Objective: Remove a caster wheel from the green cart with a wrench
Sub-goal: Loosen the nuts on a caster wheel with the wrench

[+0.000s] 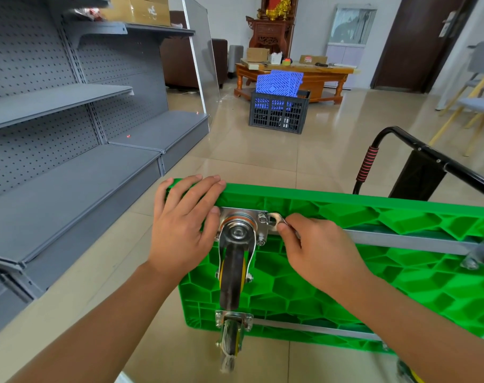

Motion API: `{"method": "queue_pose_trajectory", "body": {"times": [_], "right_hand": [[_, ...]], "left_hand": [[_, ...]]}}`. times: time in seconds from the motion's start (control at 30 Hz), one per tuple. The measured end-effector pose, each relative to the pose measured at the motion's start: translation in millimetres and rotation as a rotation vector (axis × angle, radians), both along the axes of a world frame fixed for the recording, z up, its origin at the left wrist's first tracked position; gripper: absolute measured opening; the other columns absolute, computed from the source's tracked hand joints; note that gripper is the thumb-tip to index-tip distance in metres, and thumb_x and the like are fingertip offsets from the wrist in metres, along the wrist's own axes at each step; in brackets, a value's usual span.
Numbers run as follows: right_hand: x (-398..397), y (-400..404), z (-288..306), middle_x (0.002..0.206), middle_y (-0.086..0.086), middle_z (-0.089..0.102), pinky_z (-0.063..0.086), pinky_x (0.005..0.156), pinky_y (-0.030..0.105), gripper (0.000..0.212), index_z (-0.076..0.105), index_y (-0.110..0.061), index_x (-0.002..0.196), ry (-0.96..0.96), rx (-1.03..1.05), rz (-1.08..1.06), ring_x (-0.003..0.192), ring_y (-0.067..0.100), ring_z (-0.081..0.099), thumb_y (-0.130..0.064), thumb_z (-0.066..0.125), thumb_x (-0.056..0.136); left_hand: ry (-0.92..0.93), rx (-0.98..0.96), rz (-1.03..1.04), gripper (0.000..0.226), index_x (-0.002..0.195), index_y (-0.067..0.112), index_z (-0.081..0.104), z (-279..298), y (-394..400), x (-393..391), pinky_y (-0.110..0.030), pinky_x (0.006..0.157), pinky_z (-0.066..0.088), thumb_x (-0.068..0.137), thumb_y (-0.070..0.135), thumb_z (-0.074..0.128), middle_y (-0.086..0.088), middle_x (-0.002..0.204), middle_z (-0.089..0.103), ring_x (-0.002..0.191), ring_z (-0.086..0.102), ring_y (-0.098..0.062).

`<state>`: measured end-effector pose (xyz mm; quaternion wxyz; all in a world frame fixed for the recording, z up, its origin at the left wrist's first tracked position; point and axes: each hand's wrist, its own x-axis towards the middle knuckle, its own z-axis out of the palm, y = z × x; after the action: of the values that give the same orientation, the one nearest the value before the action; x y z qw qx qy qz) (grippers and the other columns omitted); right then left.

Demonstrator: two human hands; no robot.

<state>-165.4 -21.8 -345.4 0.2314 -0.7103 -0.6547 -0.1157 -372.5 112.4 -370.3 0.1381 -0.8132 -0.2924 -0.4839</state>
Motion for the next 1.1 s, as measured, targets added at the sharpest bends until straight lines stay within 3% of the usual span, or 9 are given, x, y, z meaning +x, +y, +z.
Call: {"method": "queue_pose_trajectory", "body": {"times": [0.1, 0.27, 0.43, 0.53, 0.73, 0.83, 0.9, 0.97, 1.1], "right_hand": [[-4.2, -0.4, -10.8, 0.052, -0.005, 0.049, 0.037, 0.048, 0.026, 0.035, 0.046, -0.023, 0.07, 0.317, -0.025, 0.042, 0.048, 0.013, 0.049, -0.034, 0.051, 0.102], [-25.1, 1.1, -24.2, 0.075, 0.007, 0.071, 0.06, 0.067, 0.029, 0.024, 0.067, -0.015, 0.088, 0.955, -0.108, 0.08, 0.064, 0.017, 0.072, -0.021, 0.05, 0.105], [-33.3, 6.0, -30.3, 0.079, 0.008, 0.072, 0.062, 0.075, 0.035, 0.022, 0.069, -0.016, 0.094, 1.084, -0.029, 0.116, 0.07, 0.02, 0.073, -0.017, 0.05, 0.105], [-31.8, 8.6, -27.8, 0.071, 0.005, 0.07, 0.058, 0.063, 0.026, 0.027, 0.066, -0.016, 0.082, 0.95, -0.004, 0.11, 0.059, 0.017, 0.069, -0.019, 0.051, 0.104], [-15.6, 8.3, -13.5, 0.056, -0.01, 0.05, 0.037, 0.047, 0.029, 0.027, 0.059, -0.023, 0.082, 0.366, 0.033, 0.078, 0.05, 0.009, 0.051, -0.037, 0.048, 0.103], [-9.0, 3.4, 4.7, 0.063, -0.007, 0.052, 0.031, 0.048, 0.028, 0.028, 0.057, -0.024, 0.087, -0.018, -0.032, -0.016, 0.055, 0.021, 0.056, -0.042, 0.043, 0.103], [-5.0, -2.3, 11.8, 0.063, -0.005, 0.056, 0.026, 0.047, 0.027, 0.028, 0.057, -0.022, 0.083, -0.165, 0.017, -0.057, 0.051, 0.026, 0.056, -0.04, 0.045, 0.101], [-0.9, -8.4, 14.0, 0.059, -0.006, 0.052, 0.026, 0.046, 0.026, 0.028, 0.055, -0.021, 0.08, -0.151, 0.05, -0.065, 0.047, 0.025, 0.052, -0.039, 0.046, 0.099], [1.6, -11.6, 2.3, 0.051, -0.008, 0.04, 0.028, 0.046, 0.031, 0.031, 0.044, -0.026, 0.072, 0.187, 0.041, 0.046, 0.046, 0.011, 0.042, -0.033, 0.052, 0.101]], "left_hand": [[-0.007, 0.001, 0.002, 0.038, 0.134, 0.015, 0.066, -0.3, 0.1, 0.8, -0.052, 0.115, 0.03, 0.099, 0.02, 0.049, 0.005, 0.138, 0.062, 0.129, 0.056, -0.026], [-0.008, 0.002, 0.001, 0.038, 0.133, 0.015, 0.066, -0.6, -0.6, 0.7, -0.054, 0.114, 0.031, 0.099, 0.02, 0.05, 0.004, 0.138, 0.063, 0.128, 0.056, -0.026], [-0.008, -0.008, 0.0, 0.038, 0.134, 0.015, 0.066, 0.4, -1.3, 0.6, -0.054, 0.114, 0.03, 0.099, 0.019, 0.051, 0.004, 0.138, 0.063, 0.129, 0.055, -0.026], [-0.008, -0.012, 0.004, 0.038, 0.133, 0.015, 0.066, 0.6, -1.4, 0.5, -0.053, 0.115, 0.03, 0.099, 0.02, 0.051, 0.004, 0.138, 0.063, 0.13, 0.055, -0.026], [-0.009, -0.012, 0.0, 0.038, 0.134, 0.016, 0.066, 0.4, -1.6, 0.8, -0.054, 0.115, 0.03, 0.099, 0.019, 0.052, 0.005, 0.139, 0.062, 0.129, 0.055, -0.025], [-0.01, -0.009, 0.0, 0.038, 0.134, 0.015, 0.066, 0.0, -2.4, 0.6, -0.054, 0.114, 0.031, 0.099, 0.019, 0.051, 0.004, 0.139, 0.063, 0.129, 0.056, -0.026], [-0.004, -0.008, -0.003, 0.038, 0.134, 0.015, 0.066, 0.6, -2.0, -0.4, -0.053, 0.115, 0.03, 0.099, 0.02, 0.05, 0.004, 0.139, 0.062, 0.129, 0.056, -0.025], [-0.002, -0.011, -0.005, 0.038, 0.134, 0.015, 0.066, 1.0, -2.4, -0.7, -0.052, 0.116, 0.029, 0.1, 0.02, 0.05, 0.005, 0.139, 0.062, 0.13, 0.055, -0.025], [-0.007, -0.015, 0.001, 0.038, 0.134, 0.015, 0.066, 1.4, -3.2, -0.3, -0.051, 0.116, 0.029, 0.1, 0.02, 0.049, 0.005, 0.139, 0.062, 0.129, 0.055, -0.025]]}}
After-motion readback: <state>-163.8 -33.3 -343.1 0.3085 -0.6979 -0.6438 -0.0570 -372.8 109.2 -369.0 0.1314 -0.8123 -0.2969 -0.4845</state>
